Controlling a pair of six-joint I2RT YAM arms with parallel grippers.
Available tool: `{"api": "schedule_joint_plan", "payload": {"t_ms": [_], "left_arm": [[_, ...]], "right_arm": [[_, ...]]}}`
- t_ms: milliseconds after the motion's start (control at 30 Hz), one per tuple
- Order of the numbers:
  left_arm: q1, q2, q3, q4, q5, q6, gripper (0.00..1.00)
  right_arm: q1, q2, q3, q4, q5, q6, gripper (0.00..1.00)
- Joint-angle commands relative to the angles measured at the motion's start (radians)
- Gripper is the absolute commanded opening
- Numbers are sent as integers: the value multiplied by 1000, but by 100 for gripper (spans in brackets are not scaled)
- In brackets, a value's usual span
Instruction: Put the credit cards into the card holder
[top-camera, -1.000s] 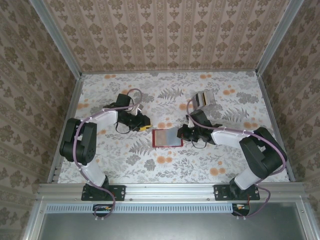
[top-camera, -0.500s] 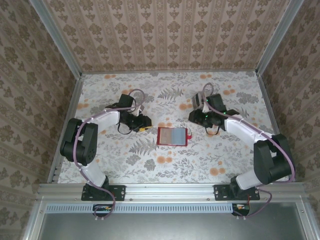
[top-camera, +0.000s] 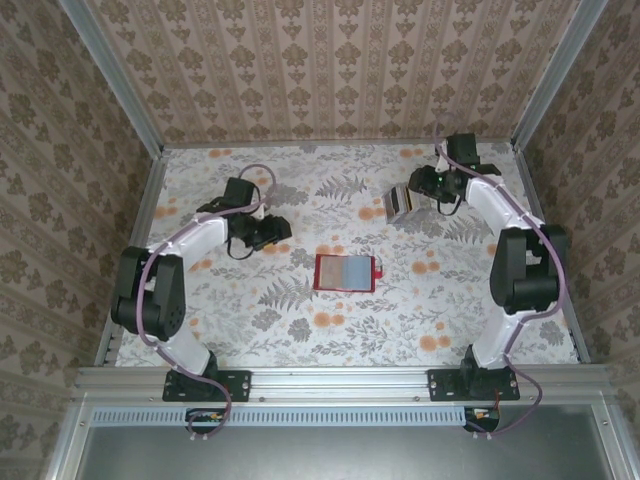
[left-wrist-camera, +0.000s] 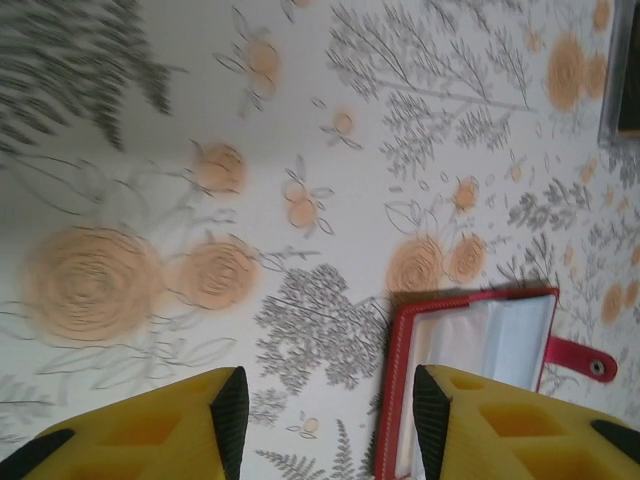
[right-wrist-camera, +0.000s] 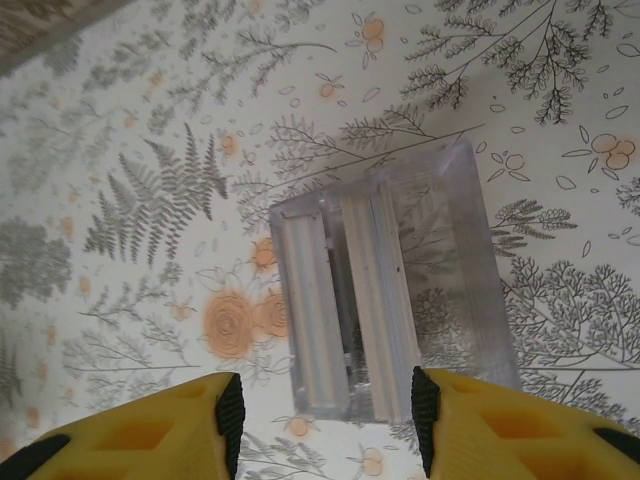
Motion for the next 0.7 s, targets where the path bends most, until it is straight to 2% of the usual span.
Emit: {"api": "schedule_joint_plan", "payload": {"t_ms": [0, 367, 567, 667], "left_arm": [[25, -30, 13, -21, -37, 22, 50], [31, -41, -43, 40, -60, -16, 51], [29, -35, -43, 40, -65, -19, 51], [27, -33, -42, 33, -61, -22, 52]], "right_arm": [[1, 78, 73, -114, -18, -87, 50], [-5, 194, 160, -152, -38, -161, 54], [-6, 223, 165, -128, -124, -170, 53], [-11, 220, 159, -103, -193, -170, 48]]}}
